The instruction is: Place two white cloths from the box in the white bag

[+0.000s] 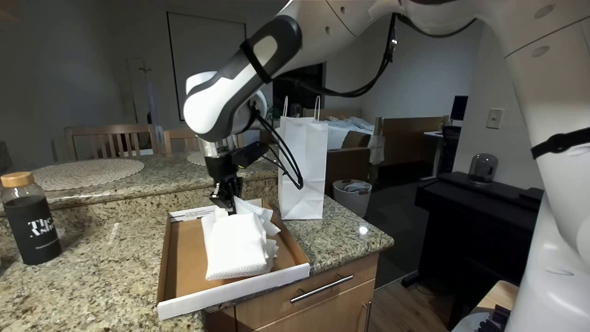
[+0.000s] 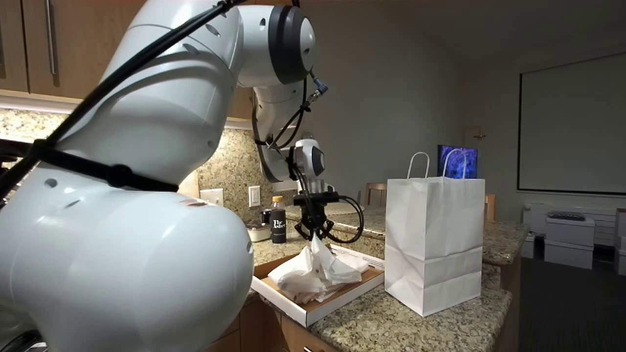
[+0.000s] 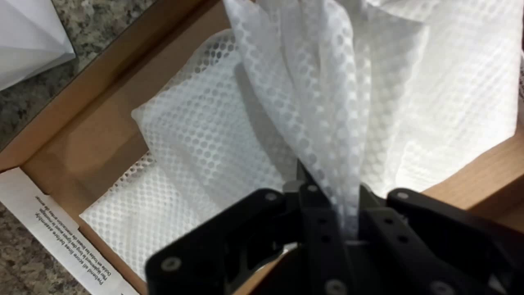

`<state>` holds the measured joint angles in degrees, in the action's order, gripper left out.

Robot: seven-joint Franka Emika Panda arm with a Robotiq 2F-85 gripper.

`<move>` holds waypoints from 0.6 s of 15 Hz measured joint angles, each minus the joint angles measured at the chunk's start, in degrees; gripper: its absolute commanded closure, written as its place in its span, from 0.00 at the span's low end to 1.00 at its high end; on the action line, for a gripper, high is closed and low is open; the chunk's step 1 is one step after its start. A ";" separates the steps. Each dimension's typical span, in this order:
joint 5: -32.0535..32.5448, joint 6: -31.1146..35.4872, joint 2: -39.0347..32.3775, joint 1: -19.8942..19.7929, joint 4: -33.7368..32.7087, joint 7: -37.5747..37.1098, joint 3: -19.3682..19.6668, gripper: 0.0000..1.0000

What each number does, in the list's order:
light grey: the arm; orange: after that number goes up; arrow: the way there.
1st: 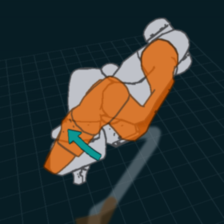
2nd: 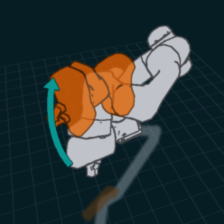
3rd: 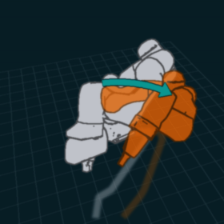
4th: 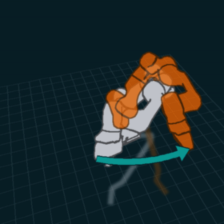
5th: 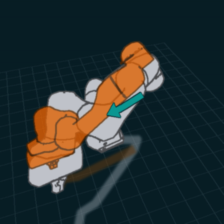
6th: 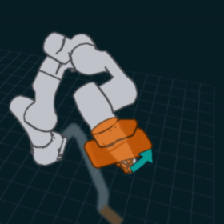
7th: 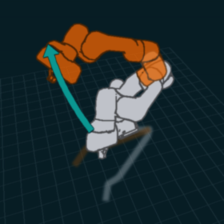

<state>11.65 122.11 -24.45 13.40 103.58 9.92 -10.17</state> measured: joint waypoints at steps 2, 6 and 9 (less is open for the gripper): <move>-0.86 -1.72 0.12 -0.02 -0.01 0.14 -0.20 0.91; -4.89 -5.36 2.00 -0.63 -0.05 2.57 -1.18 0.92; -8.82 -8.16 5.27 -1.38 -0.07 5.49 -1.99 0.92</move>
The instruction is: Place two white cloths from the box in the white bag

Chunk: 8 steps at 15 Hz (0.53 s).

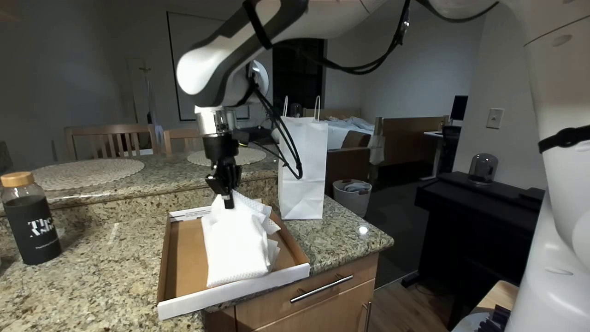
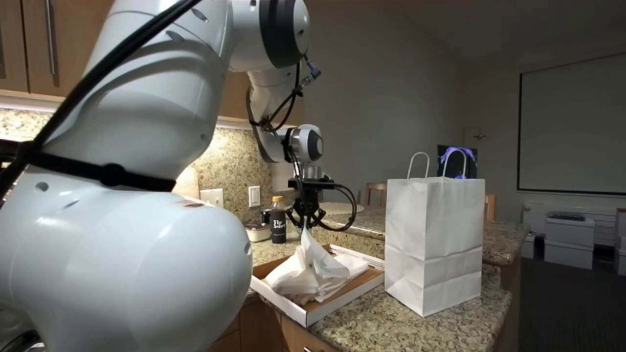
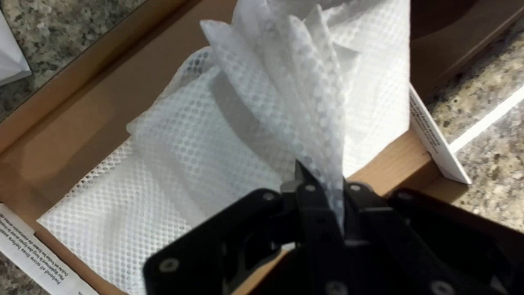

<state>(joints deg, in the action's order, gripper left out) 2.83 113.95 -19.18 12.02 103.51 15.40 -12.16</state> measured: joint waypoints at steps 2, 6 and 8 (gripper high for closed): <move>-2.44 -2.14 2.73 -0.49 -0.02 1.25 -0.34 0.91; -5.02 -5.09 5.93 -0.70 -0.03 1.40 -0.27 0.91; -7.83 -6.01 6.46 -1.29 -0.20 3.12 -0.23 0.91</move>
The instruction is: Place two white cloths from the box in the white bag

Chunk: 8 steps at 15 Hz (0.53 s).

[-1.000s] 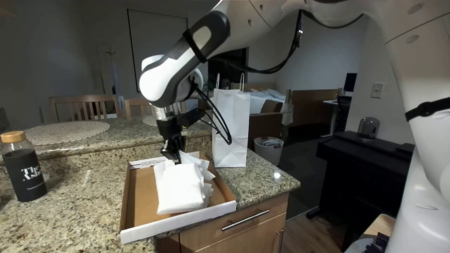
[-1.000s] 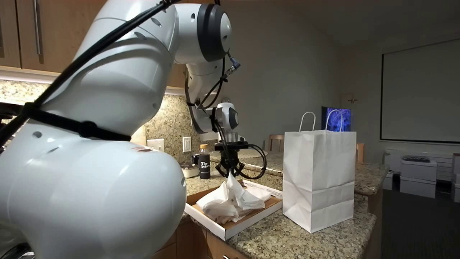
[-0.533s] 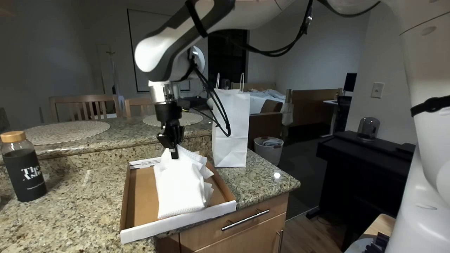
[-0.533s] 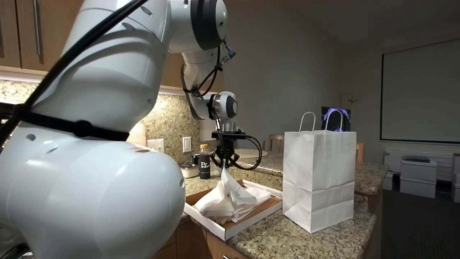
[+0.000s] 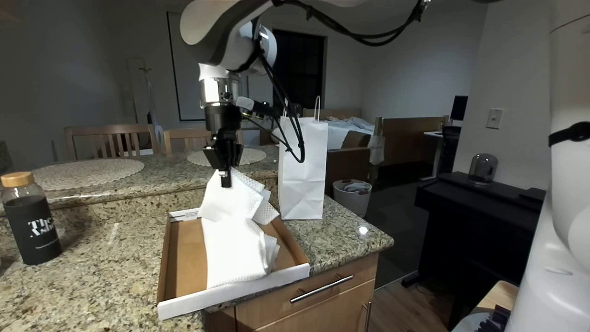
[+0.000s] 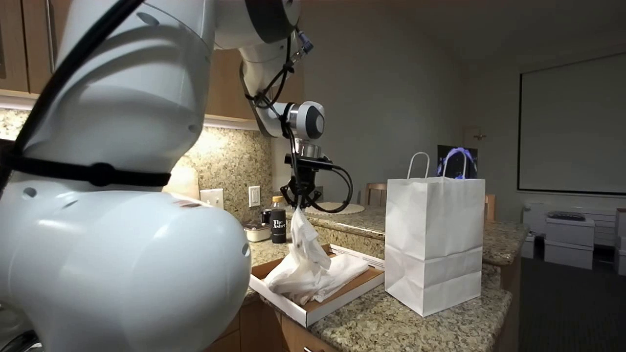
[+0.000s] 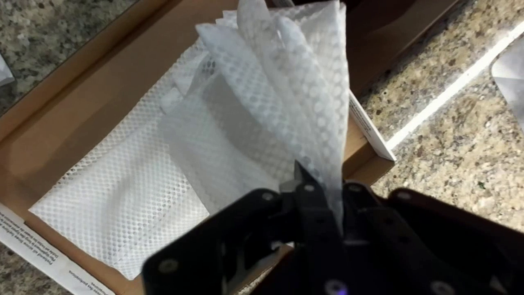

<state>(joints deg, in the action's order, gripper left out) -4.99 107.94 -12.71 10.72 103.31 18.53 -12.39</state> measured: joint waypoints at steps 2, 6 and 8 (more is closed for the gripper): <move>-2.65 -0.99 0.81 -0.87 -0.52 2.04 0.02 0.92; -4.06 -3.23 5.59 -1.33 -1.24 2.59 -0.01 0.92; -4.05 -4.66 9.22 -0.86 -1.36 1.88 -0.16 0.91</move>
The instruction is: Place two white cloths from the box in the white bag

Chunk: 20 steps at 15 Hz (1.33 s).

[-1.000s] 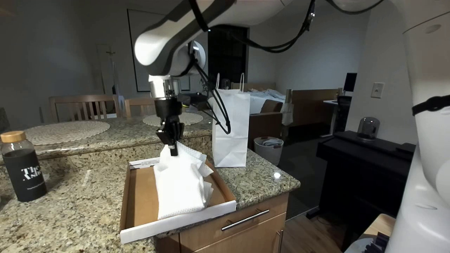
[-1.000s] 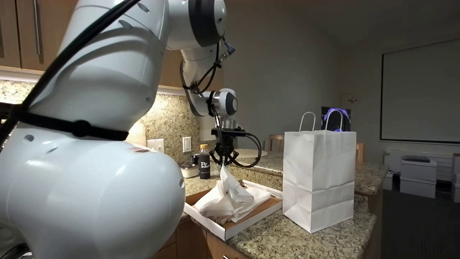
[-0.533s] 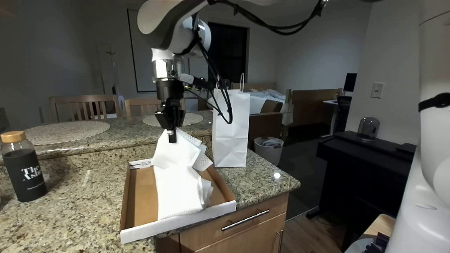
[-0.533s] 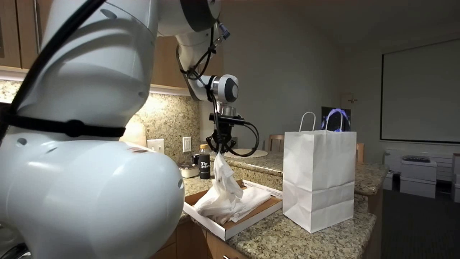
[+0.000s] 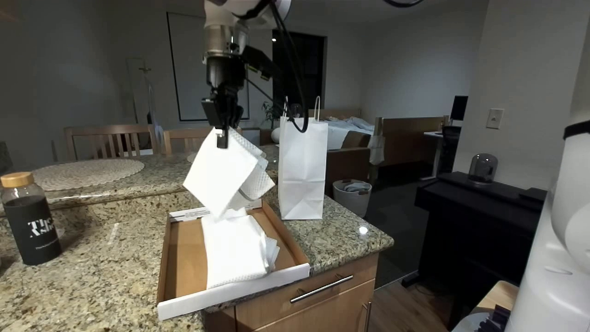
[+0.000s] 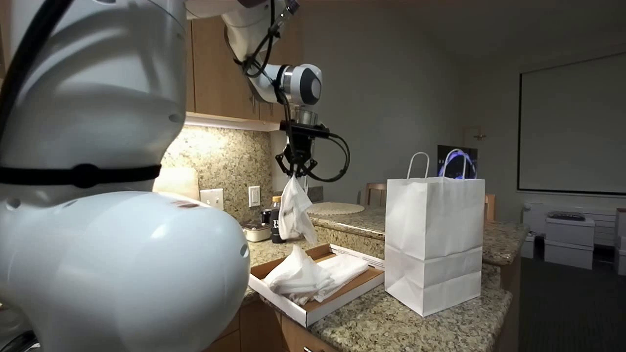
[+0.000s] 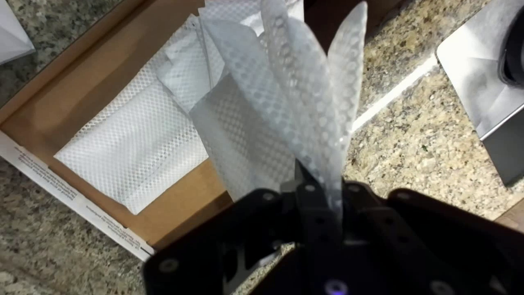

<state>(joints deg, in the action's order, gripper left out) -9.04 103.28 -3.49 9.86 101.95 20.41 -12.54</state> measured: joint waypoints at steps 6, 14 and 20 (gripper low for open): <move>3.72 -1.48 8.18 2.74 -1.11 -12.78 -1.02 0.92; 6.26 -2.53 13.91 2.17 -2.27 -19.51 0.96 0.92; 5.70 -7.26 19.36 -1.86 -8.98 -12.65 9.28 0.92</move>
<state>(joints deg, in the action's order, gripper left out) -3.34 96.02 15.87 8.00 92.97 7.76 -3.26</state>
